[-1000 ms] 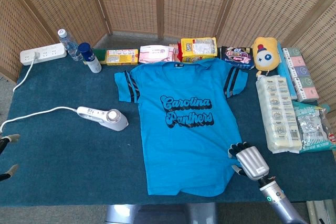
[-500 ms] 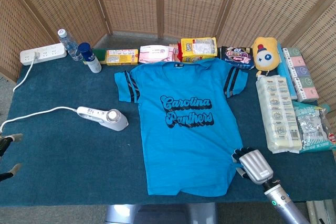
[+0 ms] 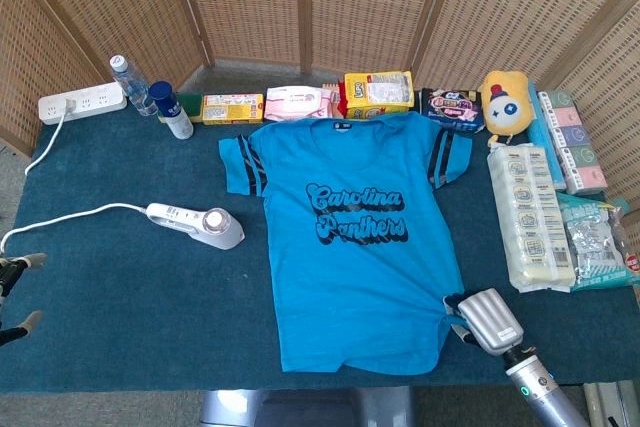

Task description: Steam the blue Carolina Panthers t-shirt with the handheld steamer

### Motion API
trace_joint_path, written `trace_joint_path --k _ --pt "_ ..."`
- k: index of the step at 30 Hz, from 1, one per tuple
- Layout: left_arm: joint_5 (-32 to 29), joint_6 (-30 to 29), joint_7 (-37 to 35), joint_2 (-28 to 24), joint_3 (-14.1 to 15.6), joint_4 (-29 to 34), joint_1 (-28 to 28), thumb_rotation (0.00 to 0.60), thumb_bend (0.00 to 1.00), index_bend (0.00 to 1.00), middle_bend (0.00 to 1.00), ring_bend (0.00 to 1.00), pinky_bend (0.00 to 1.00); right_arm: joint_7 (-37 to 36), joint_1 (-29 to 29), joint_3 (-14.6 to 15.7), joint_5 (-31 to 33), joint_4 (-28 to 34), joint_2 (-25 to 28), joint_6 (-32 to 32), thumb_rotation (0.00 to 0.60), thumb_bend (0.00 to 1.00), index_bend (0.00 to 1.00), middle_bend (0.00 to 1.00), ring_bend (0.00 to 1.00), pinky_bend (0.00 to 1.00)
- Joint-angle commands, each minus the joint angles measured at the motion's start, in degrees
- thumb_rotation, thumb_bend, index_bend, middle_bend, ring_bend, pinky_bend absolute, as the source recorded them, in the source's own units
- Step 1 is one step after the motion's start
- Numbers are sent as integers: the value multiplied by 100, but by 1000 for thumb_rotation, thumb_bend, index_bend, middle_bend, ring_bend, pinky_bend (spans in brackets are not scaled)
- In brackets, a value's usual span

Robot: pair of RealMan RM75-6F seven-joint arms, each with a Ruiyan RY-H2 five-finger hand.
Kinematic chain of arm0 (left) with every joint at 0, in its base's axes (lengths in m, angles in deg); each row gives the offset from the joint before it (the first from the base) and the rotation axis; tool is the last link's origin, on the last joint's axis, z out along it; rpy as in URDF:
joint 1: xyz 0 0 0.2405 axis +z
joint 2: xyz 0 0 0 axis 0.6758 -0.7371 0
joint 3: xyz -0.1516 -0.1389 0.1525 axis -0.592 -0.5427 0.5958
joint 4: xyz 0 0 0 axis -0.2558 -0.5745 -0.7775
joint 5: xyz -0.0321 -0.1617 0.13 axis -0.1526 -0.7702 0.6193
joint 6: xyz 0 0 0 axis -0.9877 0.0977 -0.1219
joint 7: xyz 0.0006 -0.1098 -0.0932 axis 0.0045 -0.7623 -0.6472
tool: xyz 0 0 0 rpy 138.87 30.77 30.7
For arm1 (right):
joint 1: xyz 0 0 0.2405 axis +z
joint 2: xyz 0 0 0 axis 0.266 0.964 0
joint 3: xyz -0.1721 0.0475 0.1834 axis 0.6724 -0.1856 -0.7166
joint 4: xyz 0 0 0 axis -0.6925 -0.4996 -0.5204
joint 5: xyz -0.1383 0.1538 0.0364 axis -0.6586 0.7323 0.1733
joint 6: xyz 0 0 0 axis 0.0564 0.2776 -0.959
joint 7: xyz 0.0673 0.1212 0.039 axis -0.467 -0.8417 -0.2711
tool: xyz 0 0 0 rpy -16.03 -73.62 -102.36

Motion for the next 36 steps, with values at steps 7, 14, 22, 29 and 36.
trace_joint_path --k 7,14,22,29,36 --pt "11 561 324 108 -36 93 -385 600 230 207 310 234 313 -14 0 -76 24 153 57 -84 600 511 671 646 662 749" --pt "-110 1058 634 283 -145 145 -754 600 231 207 308 232 313 -67 13 -84 53 191 57 -54 600 511 674 646 668 754" --pt "-806 2027 1325 777 -668 -95 -1667 600 227 167 279 203 313 -102 16 -122 115 231 77 -50 600 515 677 648 677 762" --pt "-1217 2277 1665 1182 -890 -393 -2048 600 227 128 261 188 313 -109 0 -134 146 247 84 -65 600 515 678 648 678 762" --pt "-1724 2525 2034 1852 -1088 -1020 -2490 600 228 115 254 184 311 -153 -22 -164 200 239 135 -97 600 515 681 648 685 766"
